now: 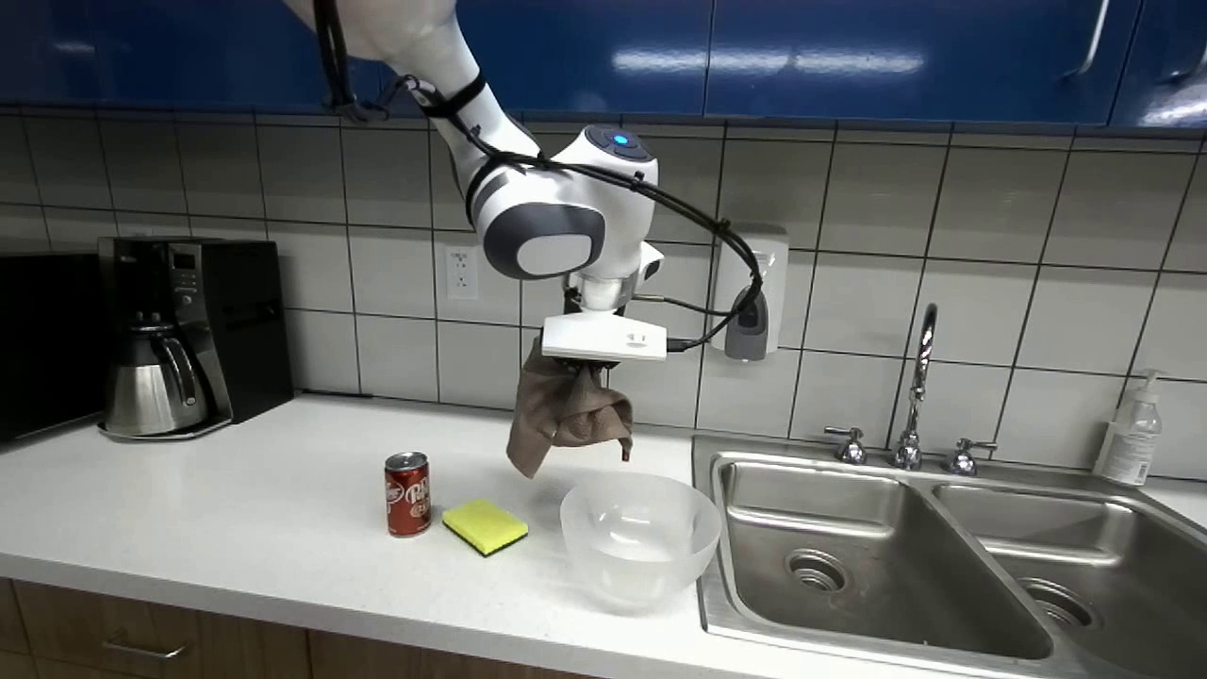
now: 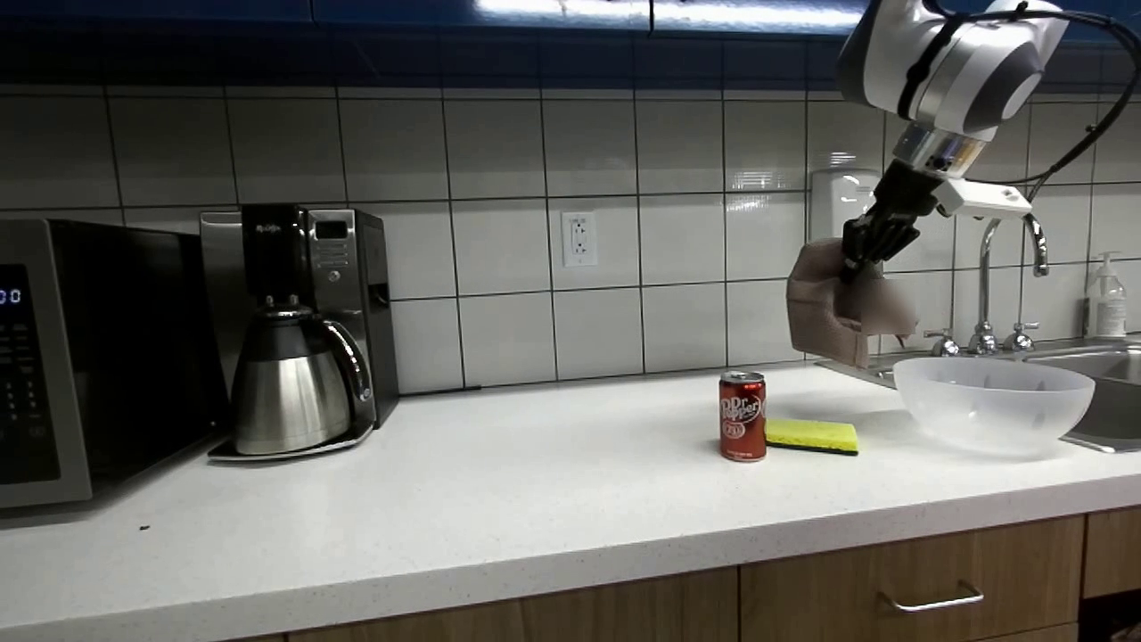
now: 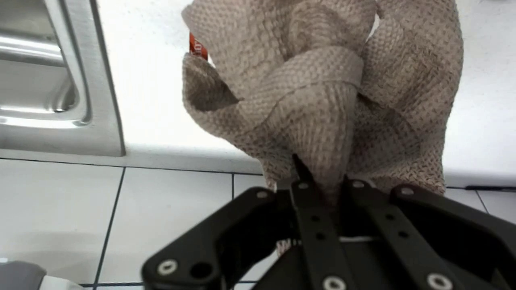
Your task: Put the cloth on the counter
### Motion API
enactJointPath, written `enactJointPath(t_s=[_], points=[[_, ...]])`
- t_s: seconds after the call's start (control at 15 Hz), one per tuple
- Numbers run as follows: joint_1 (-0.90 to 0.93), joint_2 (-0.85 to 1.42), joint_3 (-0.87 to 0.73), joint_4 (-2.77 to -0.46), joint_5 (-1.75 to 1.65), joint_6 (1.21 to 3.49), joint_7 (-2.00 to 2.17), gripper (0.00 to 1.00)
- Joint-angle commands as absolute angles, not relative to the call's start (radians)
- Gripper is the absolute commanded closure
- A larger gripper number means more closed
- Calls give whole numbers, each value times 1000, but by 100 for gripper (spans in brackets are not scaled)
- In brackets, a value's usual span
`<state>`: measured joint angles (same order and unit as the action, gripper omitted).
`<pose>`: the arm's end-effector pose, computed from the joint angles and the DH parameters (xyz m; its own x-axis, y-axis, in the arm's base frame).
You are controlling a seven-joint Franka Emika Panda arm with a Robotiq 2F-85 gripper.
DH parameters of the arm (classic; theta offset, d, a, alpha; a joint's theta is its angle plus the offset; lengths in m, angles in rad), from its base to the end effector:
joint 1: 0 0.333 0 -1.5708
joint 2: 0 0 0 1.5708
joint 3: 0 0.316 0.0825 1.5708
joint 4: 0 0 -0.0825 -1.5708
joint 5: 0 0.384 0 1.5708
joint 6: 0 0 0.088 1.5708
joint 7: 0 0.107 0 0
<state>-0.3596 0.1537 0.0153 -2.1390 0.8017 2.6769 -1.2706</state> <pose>0.5461 -0.2195 0.3675 0.7947 0.2175 0.5667 0.2630 -0.9648 0.0015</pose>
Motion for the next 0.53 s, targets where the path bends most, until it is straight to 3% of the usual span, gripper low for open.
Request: enactJointPath(t_s=[0.0, 0.47], points=[[-353, 194, 56, -2108, 912, 2712, -1366, 97], [-348, 369, 94, -1961, 995, 2730, -1433, 97]])
